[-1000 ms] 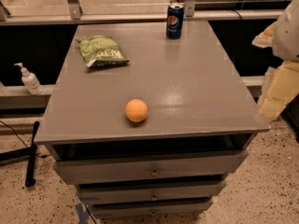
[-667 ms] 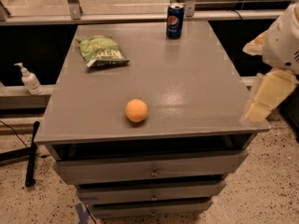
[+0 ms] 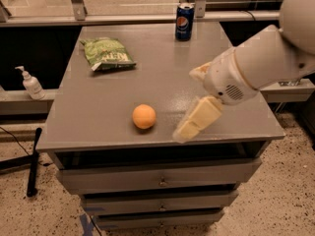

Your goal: Pick orange

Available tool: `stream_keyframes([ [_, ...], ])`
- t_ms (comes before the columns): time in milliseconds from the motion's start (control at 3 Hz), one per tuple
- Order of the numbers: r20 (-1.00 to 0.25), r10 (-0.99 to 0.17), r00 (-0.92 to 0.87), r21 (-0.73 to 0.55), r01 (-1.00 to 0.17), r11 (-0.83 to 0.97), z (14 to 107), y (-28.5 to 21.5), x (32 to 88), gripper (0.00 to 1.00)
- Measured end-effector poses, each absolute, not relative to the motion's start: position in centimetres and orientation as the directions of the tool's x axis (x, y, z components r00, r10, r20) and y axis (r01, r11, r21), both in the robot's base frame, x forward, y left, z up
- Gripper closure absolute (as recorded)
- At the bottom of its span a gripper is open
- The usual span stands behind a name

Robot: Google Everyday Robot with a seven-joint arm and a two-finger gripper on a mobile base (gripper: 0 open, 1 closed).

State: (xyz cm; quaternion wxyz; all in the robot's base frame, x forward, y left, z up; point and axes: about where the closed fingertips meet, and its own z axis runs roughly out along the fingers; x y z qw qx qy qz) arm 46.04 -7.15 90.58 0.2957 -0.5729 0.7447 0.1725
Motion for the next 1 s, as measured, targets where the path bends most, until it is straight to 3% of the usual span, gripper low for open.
stream_keyframes([
  [333,-0.752,-0.647,-0.122,-0.065,-0.964,0.258,90.0,-0.7,47.5,0.0],
  [1000,-0.809,-0.58,-0.089,-0.064,-0.969,0.238,86.6,4.1,47.9,0.0],
])
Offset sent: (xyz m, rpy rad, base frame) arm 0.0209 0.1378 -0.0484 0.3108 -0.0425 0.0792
